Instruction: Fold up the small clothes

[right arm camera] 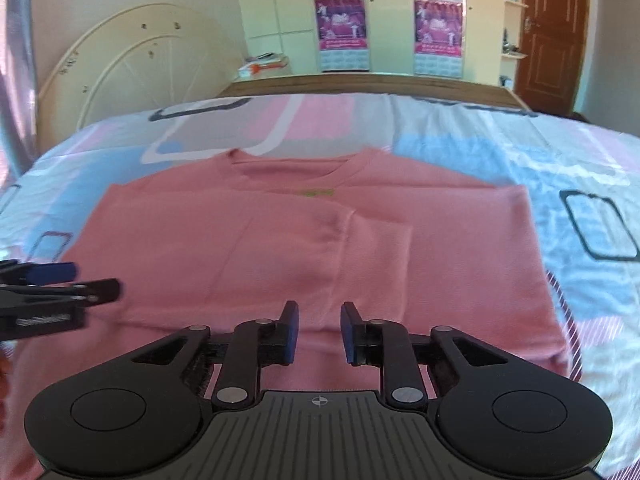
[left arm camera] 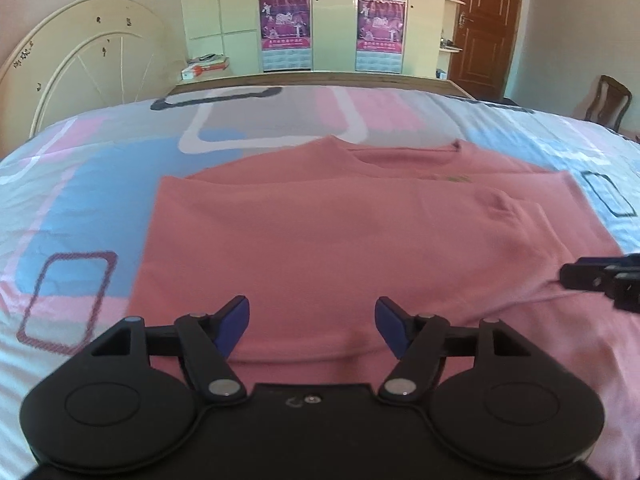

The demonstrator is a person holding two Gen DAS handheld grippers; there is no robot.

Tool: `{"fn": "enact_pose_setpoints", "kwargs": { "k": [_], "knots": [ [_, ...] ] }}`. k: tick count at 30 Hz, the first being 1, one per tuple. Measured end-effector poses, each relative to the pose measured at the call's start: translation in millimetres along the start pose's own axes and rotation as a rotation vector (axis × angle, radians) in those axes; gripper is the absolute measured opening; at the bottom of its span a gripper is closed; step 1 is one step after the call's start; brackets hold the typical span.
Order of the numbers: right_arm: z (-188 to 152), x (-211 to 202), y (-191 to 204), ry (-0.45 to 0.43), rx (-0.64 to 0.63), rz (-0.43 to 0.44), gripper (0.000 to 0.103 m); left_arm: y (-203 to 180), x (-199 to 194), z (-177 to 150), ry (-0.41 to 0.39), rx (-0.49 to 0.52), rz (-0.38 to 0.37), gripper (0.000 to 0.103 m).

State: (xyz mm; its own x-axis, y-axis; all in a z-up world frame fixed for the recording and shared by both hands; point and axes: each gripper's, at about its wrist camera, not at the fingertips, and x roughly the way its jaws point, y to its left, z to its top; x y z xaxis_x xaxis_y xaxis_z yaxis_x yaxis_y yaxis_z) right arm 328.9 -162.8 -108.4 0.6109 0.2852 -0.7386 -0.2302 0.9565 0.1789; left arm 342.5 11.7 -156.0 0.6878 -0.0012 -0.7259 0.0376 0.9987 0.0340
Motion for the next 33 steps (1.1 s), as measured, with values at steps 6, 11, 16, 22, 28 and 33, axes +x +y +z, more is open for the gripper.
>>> {"fn": "enact_pose_setpoints", "kwargs": {
  "k": [6, 11, 16, 22, 28, 33],
  "knots": [
    [-24.3, -4.1, 20.4, 0.051, -0.06, 0.053, 0.023, -26.0, -3.9, -21.1, 0.028, 0.026, -0.006, 0.07],
    [-53.7, -7.2, 8.8, 0.103, -0.118, 0.033, 0.023, -30.6, -2.4, -47.8, 0.065, 0.035, 0.033, 0.072],
    [-74.2, -27.1, -22.4, 0.089, -0.159, -0.019, 0.023, -11.6, -15.4, -66.5, 0.059, -0.003, 0.087, 0.083],
    [-92.0, -49.0, -49.9, 0.09, -0.16, -0.046, 0.023, 11.2, -47.8, -90.8, 0.082, -0.064, 0.16, 0.081],
    [-102.7, -80.7, -19.4, 0.054, -0.151, 0.057, 0.023, -4.2, -82.8, -109.5, 0.093, -0.05, 0.111, 0.078],
    [-126.4, -88.6, 14.2, 0.067, -0.175, 0.085, 0.023, -18.5, -87.7, -133.6, 0.084, 0.004, 0.083, 0.079]
  ]
}}
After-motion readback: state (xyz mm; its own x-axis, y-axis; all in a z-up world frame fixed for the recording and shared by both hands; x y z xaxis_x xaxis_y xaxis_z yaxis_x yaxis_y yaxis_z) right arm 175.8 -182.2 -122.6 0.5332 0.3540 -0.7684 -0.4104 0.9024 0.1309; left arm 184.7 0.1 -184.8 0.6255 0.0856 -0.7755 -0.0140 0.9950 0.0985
